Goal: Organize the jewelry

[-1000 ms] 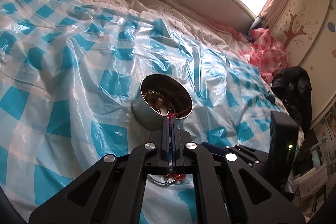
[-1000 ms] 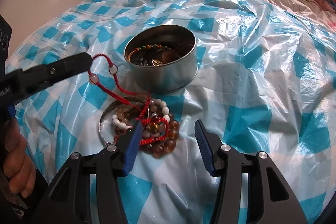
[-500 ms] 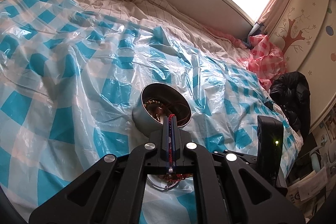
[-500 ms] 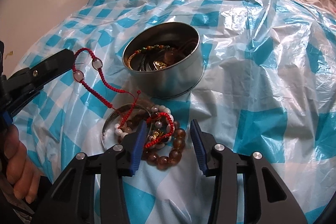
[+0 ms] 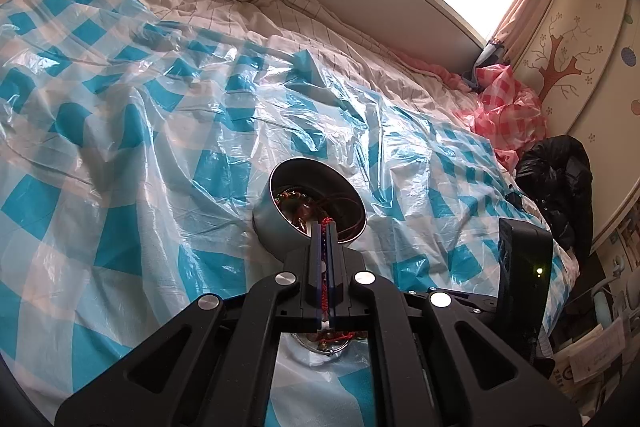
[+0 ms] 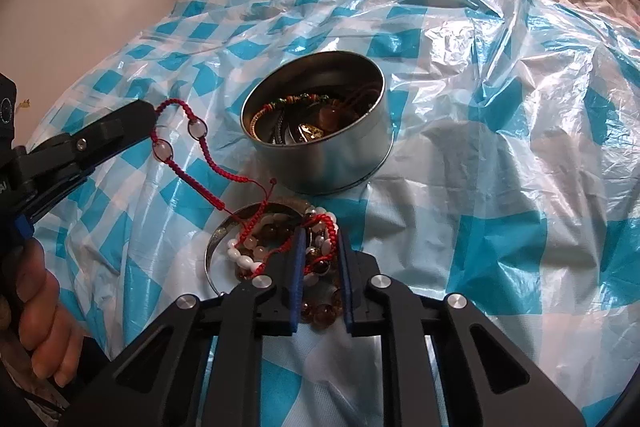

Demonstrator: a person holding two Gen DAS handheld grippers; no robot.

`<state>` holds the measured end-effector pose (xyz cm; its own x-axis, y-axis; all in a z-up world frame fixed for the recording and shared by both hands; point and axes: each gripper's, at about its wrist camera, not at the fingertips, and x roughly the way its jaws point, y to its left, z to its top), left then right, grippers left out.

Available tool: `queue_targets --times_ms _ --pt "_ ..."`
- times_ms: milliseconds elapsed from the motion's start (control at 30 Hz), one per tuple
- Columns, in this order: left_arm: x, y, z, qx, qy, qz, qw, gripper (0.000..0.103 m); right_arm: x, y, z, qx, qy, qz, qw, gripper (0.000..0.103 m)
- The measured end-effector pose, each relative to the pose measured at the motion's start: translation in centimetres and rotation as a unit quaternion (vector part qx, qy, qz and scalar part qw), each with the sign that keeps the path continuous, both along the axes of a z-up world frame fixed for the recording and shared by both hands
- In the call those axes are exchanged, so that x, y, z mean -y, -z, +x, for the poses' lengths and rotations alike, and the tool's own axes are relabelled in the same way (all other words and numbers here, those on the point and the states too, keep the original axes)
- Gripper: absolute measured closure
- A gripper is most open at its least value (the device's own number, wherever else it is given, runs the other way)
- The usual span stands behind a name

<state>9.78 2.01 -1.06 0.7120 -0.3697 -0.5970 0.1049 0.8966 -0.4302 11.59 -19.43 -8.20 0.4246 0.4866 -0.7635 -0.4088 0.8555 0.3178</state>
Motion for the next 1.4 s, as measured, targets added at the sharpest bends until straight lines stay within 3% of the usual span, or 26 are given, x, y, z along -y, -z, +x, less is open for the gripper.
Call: queue_targets --times_ms 800,833,867,933,1100,1400 --pt "0.1 0.0 0.0 0.0 0.0 0.001 1.0 0.101 -0.1 -0.1 -0.4 0.01 0.004 -0.017 1.0 0.089" --pt "0.2 0.0 0.0 0.0 0.0 0.0 1.0 0.101 0.0 -0.1 -0.4 0.009 0.006 -0.018 1.0 0.088" --pt "0.2 0.0 0.0 0.0 0.0 0.001 1.0 0.101 0.0 -0.1 -0.3 0.009 0.01 -0.02 1.0 0.081" --pt "0.2 0.0 0.0 0.0 0.0 0.001 1.0 0.101 0.2 -0.1 -0.3 0.008 0.008 -0.012 1.0 0.079" --pt "0.2 0.0 0.0 0.0 0.0 0.001 1.0 0.101 0.1 -0.7 -0.7 0.026 0.005 -0.017 1.0 0.099" --pt "0.3 0.0 0.0 0.0 0.0 0.002 1.0 0.101 1.2 -1.9 -1.1 0.034 0.006 0.034 0.999 0.102"
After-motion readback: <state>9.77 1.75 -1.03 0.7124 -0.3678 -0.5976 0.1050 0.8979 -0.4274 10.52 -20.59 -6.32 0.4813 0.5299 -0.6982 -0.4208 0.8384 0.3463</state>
